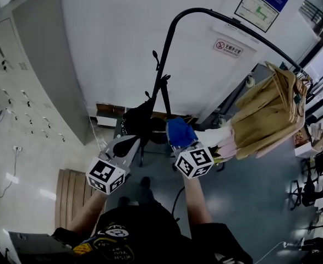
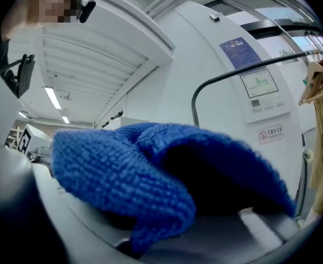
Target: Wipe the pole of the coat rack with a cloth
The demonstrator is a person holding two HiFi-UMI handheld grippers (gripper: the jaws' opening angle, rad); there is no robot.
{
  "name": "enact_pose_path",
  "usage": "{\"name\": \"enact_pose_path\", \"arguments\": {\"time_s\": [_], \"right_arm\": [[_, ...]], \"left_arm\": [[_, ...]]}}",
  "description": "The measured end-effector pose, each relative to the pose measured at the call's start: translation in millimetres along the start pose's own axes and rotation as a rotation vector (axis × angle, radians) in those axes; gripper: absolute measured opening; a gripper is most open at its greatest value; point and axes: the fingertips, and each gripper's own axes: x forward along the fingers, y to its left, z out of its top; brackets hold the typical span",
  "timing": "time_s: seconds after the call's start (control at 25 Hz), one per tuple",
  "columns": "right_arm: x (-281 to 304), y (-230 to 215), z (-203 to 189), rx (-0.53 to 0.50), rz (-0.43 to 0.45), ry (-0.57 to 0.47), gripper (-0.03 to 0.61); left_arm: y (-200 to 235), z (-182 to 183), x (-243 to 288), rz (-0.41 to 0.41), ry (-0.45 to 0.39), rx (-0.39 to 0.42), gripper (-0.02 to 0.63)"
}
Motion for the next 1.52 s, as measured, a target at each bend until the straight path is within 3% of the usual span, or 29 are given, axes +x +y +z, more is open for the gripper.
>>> {"name": "enact_pose_path", "arguments": {"time_s": [0.24,0.36,0.48,0.68,0.8,0.96,1.16,1.24,1.4,1.52], "right_arm": [[92.3,-74.7,96.4,-0.069,0.071,-0.082,0.014],[131.8,-86.2,149.6,-0.119,0.184,-0.125,0.014],[162.1,-93.2,202.3,-0.145,0.317,-0.169,0.014],[205.7,-127.0,275.0,-0.016,0.425,-0.19,0.014],[219.9,-137.1,290.8,0.027,0.46,-0.196,0.014],[239.2,-126.0,268.8,0.002,0.524,-0.179,0.014],[255.6,-114.3,181.8,0.044,0.568,-0.072,0.014],[259.7,-113.3,134.7,0.031,0.541,-0.003,0.014],[267.9,-111.7,35.5,-0.094,0.453,0.189,0.014],[271.6,-112.7,6.8,-0.102,0.434,0.231,0.014]], "left_arm": [[19.6,54.6,76.3,-0.011,-0.063,0.074,0.0],[21.3,76.7,111.8,-0.008,-0.095,0.122,0.0],[21.1,78.4,133.4,0.001,-0.109,0.112,0.0],[40.5,59.8,149.1,0.051,-0.074,0.09,0.0],[54.8,56.0,151.9,0.063,-0.071,0.058,0.0],[74.9,60.1,159.0,0.054,-0.058,0.037,0.0],[92.9,79.0,162.1,0.029,-0.094,0.045,0.0],[103.3,81.5,161.4,0.031,-0.102,0.041,0.0],[118.8,76.5,161.7,0.026,-0.097,0.012,0.0],[121.4,73.2,163.7,0.008,-0.084,0.012,0.0]]}}
